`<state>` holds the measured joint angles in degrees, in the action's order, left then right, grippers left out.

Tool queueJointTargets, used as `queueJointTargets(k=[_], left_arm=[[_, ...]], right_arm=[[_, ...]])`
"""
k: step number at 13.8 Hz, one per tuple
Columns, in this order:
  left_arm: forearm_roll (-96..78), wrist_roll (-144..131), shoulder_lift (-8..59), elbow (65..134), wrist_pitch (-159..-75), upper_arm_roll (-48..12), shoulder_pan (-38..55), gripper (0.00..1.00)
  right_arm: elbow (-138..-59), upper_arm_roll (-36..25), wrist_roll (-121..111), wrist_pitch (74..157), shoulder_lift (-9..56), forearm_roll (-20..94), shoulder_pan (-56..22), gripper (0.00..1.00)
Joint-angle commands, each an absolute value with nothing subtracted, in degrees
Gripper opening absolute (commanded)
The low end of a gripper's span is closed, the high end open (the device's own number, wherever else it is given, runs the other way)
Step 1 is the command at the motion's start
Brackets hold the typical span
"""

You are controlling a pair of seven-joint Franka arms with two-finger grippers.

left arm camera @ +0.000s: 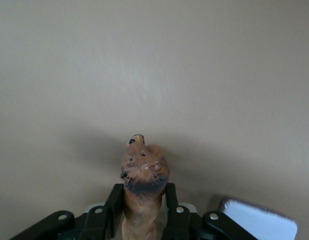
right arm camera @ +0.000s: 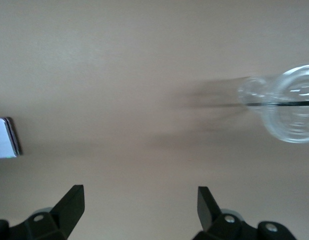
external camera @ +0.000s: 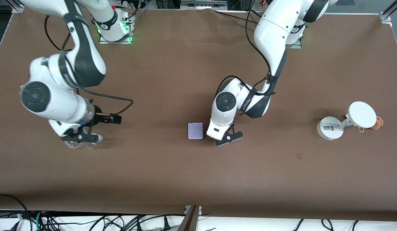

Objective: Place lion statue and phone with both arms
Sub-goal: 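Grasp the lion statue with the left gripper while the right gripper grasps the phone, then carry the lion toward the lamp while the right gripper lifts the phone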

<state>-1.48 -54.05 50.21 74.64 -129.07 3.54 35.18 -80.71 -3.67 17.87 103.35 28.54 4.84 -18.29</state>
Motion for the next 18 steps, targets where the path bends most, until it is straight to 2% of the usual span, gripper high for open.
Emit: queueJointTargets(k=[1, 3, 9, 11, 18], left_arm=[[-2.02, -49.93, 45.81, 77.42, -127.71, 3.34, 31.83, 0.00], [-2.02, -45.29, 43.61, 80.31, -127.79, 3.16, 29.63, 0.00], [-1.49, -30.78, 32.98, 95.51, -129.19, 2.99, 22.24, 0.00], [-1.41, -30.06, 30.16, 100.79, -131.39, 3.34, 21.10, 0.00], [-1.41, -14.87, 24.70, 109.76, -133.58, 3.25, 10.83, 0.00]], right_arm=[[-80.51, -3.96, 22.14, 107.21, 30.93, 6.06, -22.57, 1.00], [-80.51, -3.96, 25.91, 111.95, 33.91, 5.98, -25.65, 1.00], [-80.16, -4.31, 39.27, 132.33, 45.51, 4.92, -37.60, 1.00], [-78.23, -4.39, 39.73, 133.86, 47.80, 4.49, -38.49, 1.00], [-71.82, -4.66, 44.37, 135.95, 53.96, 1.15, -43.06, 1.00]])
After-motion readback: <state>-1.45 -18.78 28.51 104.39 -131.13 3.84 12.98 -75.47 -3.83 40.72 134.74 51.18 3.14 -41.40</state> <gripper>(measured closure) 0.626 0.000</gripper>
